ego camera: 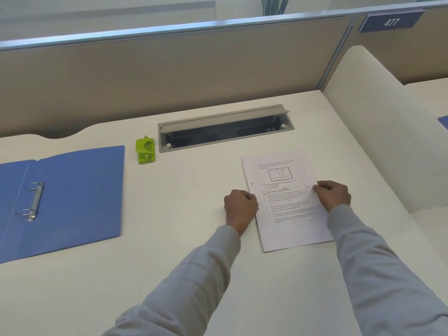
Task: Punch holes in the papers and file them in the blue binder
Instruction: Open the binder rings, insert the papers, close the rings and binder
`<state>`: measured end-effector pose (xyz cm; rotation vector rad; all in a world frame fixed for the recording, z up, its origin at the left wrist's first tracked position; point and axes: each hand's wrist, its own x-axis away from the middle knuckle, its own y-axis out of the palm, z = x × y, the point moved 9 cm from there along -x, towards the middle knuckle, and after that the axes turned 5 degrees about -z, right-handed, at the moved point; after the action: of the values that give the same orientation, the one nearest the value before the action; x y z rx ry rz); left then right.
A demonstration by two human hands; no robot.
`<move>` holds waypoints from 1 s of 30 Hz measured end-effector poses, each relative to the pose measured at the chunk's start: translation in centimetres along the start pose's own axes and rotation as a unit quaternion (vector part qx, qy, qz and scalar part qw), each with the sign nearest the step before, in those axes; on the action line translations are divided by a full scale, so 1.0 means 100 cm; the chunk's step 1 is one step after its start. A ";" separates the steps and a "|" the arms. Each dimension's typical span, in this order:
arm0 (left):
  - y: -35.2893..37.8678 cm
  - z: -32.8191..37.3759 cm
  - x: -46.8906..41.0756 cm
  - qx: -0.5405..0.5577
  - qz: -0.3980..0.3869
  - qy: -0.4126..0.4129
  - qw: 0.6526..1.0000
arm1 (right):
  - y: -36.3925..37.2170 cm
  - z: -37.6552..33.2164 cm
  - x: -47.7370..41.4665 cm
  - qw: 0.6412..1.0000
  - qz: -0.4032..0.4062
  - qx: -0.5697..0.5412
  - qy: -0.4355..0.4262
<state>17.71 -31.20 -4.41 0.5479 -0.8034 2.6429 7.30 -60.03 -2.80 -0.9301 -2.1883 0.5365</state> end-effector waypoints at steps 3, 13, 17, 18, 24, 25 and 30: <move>0.002 0.001 0.004 -0.007 0.006 0.011 1.000 | 0.002 0.000 0.000 1.000 0.010 -0.006 0.005; 0.004 0.010 0.010 -0.065 0.022 0.039 0.997 | 0.001 0.006 -0.002 0.999 0.024 -0.038 0.025; 0.009 0.001 0.003 -0.037 0.010 0.031 0.999 | -0.001 0.010 -0.004 0.997 0.023 -0.067 0.032; 0.011 0.000 0.003 -0.030 0.006 0.029 0.999 | -0.002 0.011 -0.004 0.997 0.022 -0.072 0.033; 0.008 0.000 0.003 -0.045 0.017 0.032 0.998 | -0.002 0.013 -0.005 0.996 0.022 -0.083 0.037; 0.008 0.000 0.004 -0.049 0.017 0.031 0.998 | -0.001 0.013 -0.005 0.996 0.023 -0.084 0.036; 0.007 0.002 0.006 -0.055 0.016 0.020 0.998 | -0.002 0.012 -0.004 0.995 0.028 -0.091 0.037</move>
<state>17.00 -31.74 -4.31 0.4544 -0.9474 2.6110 6.53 -60.62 -3.67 -1.0922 -2.1770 0.3268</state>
